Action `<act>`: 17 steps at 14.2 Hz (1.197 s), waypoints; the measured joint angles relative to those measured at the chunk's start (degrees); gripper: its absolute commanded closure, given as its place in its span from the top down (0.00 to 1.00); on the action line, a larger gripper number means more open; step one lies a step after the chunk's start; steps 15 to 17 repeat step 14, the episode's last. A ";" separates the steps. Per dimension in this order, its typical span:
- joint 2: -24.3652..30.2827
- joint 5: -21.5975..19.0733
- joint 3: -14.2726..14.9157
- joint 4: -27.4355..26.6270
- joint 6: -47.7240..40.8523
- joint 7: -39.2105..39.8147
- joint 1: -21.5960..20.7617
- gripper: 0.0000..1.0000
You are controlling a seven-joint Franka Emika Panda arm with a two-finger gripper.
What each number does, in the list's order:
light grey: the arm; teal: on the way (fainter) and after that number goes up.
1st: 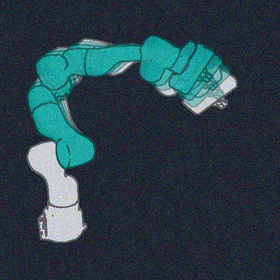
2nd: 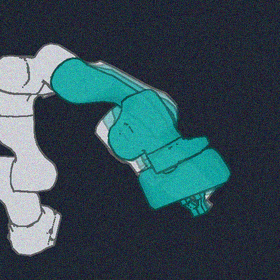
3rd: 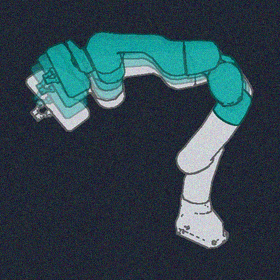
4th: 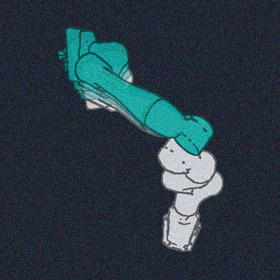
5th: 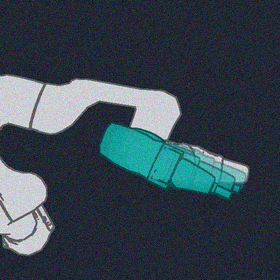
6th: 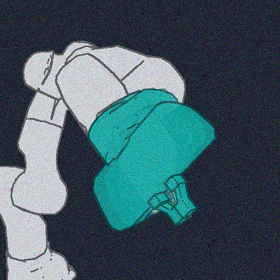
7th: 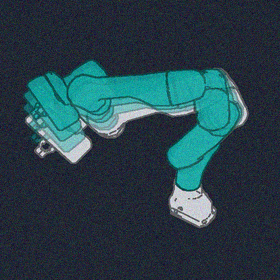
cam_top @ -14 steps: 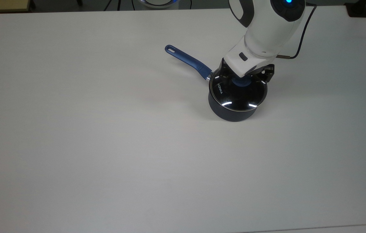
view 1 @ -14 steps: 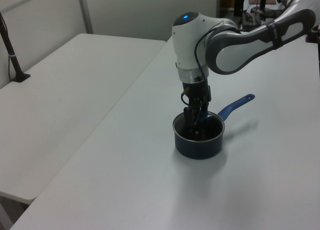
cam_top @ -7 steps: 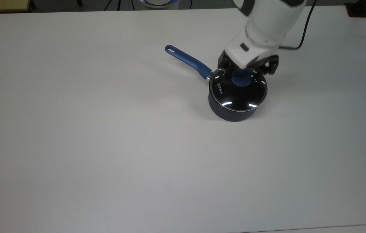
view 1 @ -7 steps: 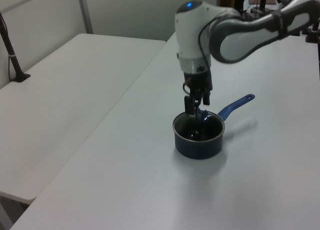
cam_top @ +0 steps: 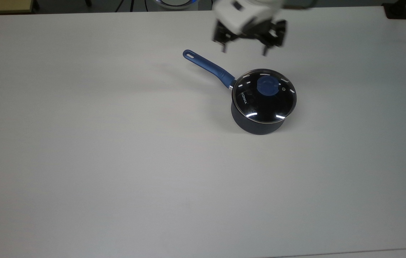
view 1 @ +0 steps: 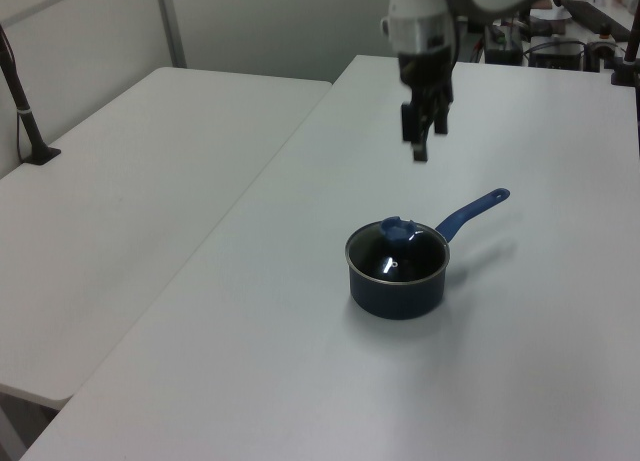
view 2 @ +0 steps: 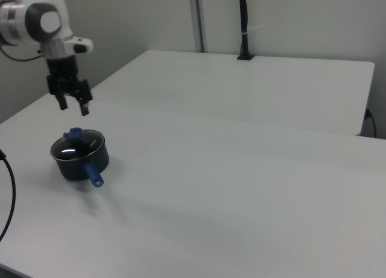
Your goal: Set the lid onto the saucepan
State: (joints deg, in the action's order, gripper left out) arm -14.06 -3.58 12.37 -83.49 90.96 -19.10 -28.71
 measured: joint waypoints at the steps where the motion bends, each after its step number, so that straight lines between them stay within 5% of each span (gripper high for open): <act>1: 0.95 0.05 0.07 -0.03 -1.42 2.36 1.89 1.00; 9: 5.71 2.94 0.47 -0.54 -3.06 16.70 19.75 1.00; 17: 5.83 4.03 0.44 -0.99 -3.06 19.87 23.65 1.00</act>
